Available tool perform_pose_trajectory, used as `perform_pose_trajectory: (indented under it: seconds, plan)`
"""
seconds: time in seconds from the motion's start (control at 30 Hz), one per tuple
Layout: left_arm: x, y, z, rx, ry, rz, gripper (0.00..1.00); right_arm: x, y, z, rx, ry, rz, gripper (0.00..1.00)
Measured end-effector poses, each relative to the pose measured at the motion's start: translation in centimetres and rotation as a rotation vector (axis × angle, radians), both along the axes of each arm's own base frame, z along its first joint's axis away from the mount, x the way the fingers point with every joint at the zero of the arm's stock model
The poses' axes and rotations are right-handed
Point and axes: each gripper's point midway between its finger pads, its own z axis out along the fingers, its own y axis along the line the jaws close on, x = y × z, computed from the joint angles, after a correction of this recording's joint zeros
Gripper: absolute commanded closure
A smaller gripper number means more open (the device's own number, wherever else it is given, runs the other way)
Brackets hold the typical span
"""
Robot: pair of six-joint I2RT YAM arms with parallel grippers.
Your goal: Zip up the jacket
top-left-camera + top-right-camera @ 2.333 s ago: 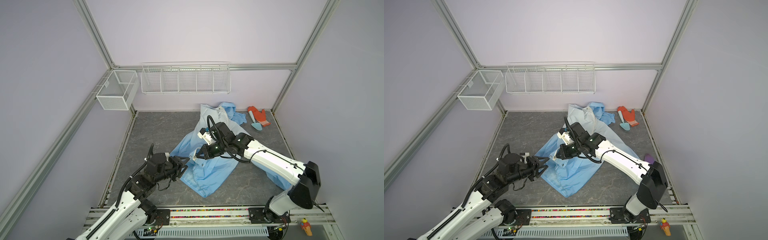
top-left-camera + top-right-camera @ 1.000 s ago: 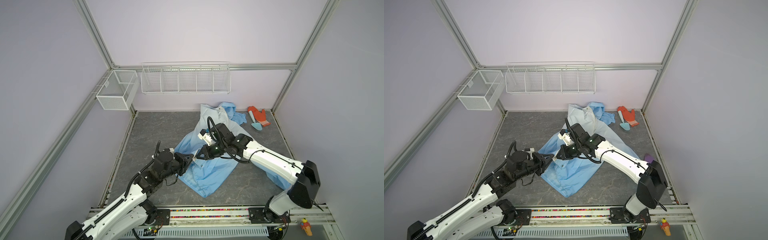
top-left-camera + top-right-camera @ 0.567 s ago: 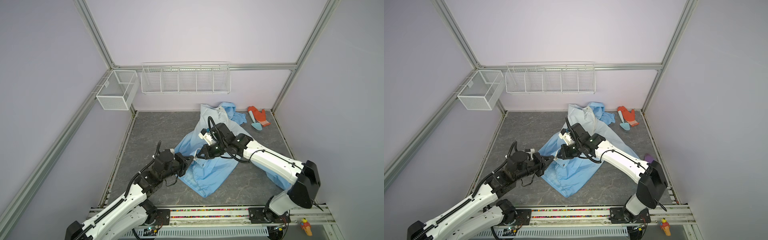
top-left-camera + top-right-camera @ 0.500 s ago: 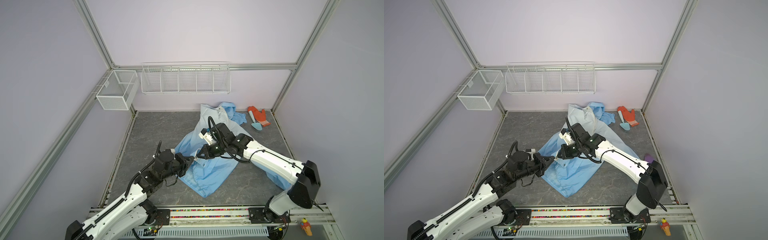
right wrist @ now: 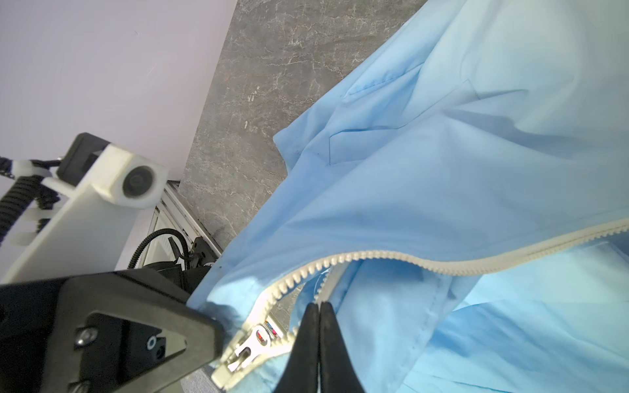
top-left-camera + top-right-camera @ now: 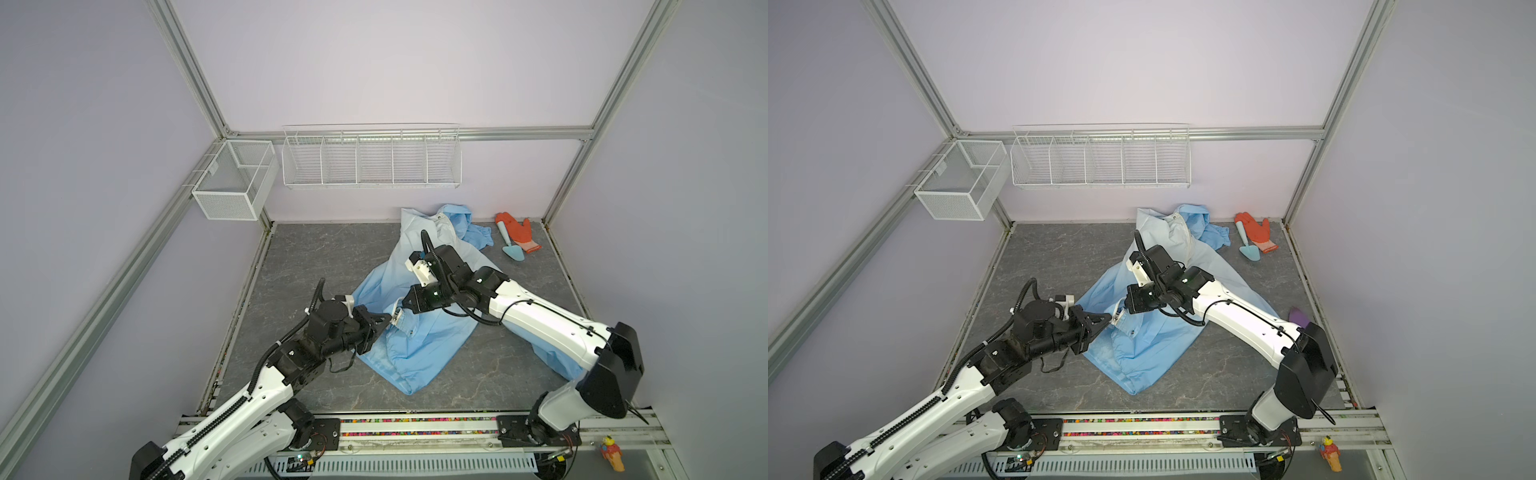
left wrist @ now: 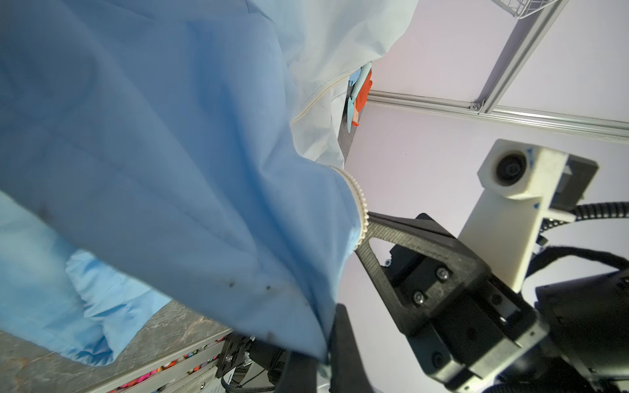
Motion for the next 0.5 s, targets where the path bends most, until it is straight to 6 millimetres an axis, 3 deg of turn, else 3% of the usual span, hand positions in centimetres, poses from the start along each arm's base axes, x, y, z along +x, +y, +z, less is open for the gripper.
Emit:
perform_pose_trajectory:
  seconds: [0.13,0.33,0.5]
  plan:
    - [-0.1,-0.1,0.0,-0.001,-0.001,-0.006,1.0,-0.4,0.0,0.5,0.024,0.019,0.013,0.92]
    - [-0.1,-0.2,0.3,-0.011,-0.01,-0.01,1.0,0.0,-1.8,-0.3,0.094,0.192,-0.071,0.47]
    - [0.0,-0.4,1.1,-0.038,-0.04,-0.017,1.0,0.0,-3.0,-0.4,0.157,0.358,-0.191,0.31]
